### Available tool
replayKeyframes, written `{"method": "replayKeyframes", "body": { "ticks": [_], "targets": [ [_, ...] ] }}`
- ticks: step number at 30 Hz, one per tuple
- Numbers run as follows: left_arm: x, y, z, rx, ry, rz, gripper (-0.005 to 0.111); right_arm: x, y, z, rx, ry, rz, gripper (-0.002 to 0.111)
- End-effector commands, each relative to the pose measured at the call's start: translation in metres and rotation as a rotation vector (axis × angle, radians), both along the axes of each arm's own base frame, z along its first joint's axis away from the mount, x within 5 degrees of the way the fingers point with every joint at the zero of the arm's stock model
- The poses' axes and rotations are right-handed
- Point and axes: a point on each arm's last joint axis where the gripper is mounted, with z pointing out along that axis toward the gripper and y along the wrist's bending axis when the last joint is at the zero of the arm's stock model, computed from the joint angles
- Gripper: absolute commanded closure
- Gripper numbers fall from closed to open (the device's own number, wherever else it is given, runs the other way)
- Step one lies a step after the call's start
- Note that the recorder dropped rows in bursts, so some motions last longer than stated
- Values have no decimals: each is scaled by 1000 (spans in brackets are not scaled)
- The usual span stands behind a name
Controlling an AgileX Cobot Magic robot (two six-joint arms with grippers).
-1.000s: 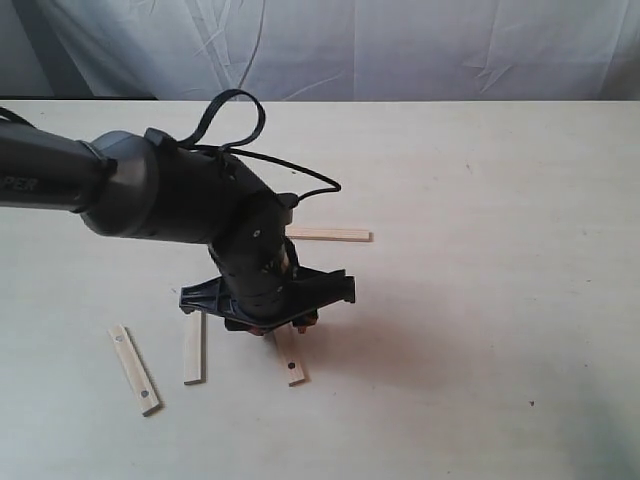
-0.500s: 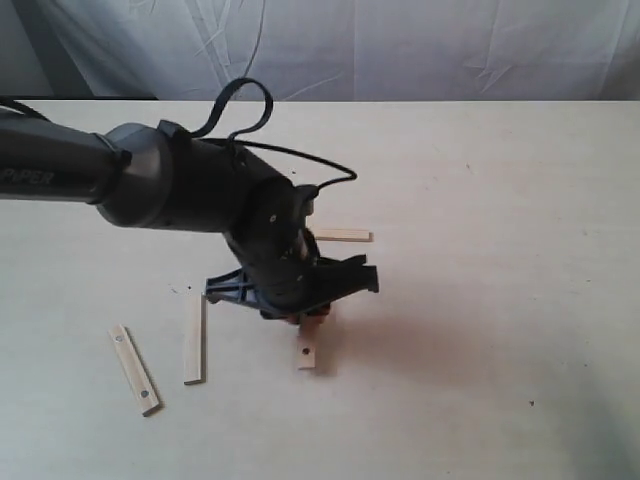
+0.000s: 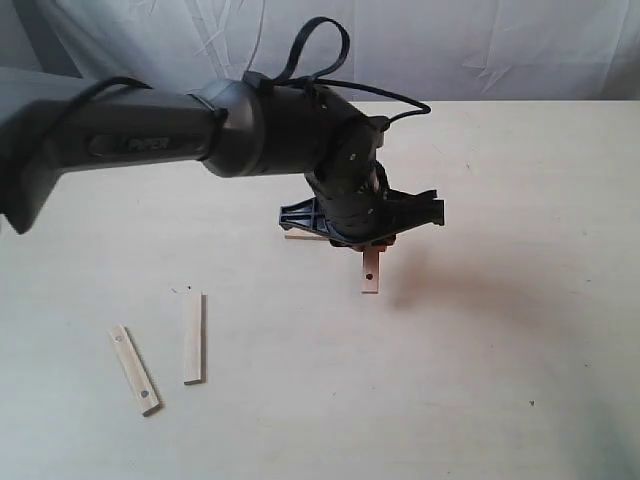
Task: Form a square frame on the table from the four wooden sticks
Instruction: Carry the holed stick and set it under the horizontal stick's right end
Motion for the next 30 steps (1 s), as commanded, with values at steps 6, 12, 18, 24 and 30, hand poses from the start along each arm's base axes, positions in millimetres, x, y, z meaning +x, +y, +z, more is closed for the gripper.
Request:
{"method": "replayKeyframes", "body": {
  "ticks": [6,12,18,24,30],
  "targets": [
    [11,1,-9,95,-27,7,107,0,-1,1,-10,-15,-5,109],
    [14,1,-26,76,13,33,107,0,0,1,-8,-18,-4,109],
    [14,0,-33,66,16,35,104,0,0,1,-8,-18,-4,109],
    [14,0,-33,71,17,29,74,0,0,1,-8,-18,-4,109],
    [11,2,-9,68,-6,-7,69,0,0,1,-10,-16,-5,109]
  ]
}}
